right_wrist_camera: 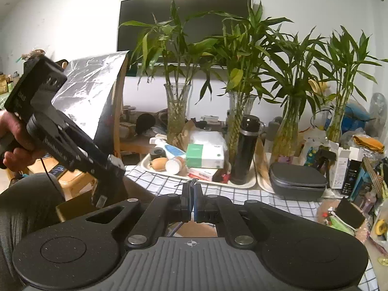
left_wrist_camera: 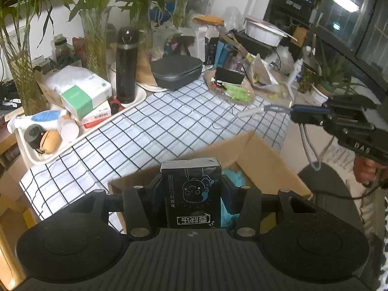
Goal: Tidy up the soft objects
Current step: 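Lift and carry the cable and packet toward the box with both tools, then open both tools over the box to drop the cable and packet inside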
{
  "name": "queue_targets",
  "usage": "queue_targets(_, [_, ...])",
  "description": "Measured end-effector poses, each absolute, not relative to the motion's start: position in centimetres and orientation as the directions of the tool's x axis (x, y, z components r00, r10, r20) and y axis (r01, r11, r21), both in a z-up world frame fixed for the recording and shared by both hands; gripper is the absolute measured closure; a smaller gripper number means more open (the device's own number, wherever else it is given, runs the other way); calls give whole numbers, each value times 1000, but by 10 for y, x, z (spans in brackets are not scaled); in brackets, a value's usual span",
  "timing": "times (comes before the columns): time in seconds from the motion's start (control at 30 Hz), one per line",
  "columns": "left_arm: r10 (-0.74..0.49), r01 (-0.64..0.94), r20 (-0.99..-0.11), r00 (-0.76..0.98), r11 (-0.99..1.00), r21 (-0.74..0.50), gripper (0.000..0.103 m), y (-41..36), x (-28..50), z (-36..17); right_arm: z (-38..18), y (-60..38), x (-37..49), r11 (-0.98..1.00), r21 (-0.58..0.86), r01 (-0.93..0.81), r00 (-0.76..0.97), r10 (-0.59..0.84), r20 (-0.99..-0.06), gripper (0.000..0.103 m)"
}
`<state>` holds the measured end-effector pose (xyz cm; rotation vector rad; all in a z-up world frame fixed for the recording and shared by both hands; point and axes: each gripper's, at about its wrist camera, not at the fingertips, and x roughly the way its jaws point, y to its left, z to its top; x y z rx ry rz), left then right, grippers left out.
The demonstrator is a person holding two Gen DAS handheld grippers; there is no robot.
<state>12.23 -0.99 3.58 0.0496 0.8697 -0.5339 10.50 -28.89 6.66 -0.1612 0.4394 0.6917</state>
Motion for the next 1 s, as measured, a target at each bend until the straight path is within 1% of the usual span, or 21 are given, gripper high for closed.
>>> queue_targets(0.07, [-422,465,-738,526,870,-167,54,-10,117,31,65,-288,100,759,7,-651,678,585,-445,99])
queue_targets(0.13, [-416,454,-743,524,875,-169,51,-8,113,26,63,-288,96,755,17,-656,671,593,-445,99])
queue_targets(0.17, [-412,446,-742,528,879,-171,38,-6,110,24,62,-287,95,754,17,-657,669,593,-448,99])
queue_targets(0.2, [-410,438,-737,537,882,-172,31,-5,107,23,60,-287,93,753,18,-658,666,594,-451,99])
queue_targets(0.43, [-413,394,-715,565,896,-206,31,9,95,19,50,-284,89,742,39,-669,644,605,-469,99])
queue_targets(0.73, [-426,382,-698,576,895,-231,31,19,84,20,47,-280,86,706,68,-705,602,647,-469,99])
queue_targets(1.0, [-413,365,-702,580,902,-228,31,26,77,18,46,-271,101,601,84,-795,494,721,-486,99])
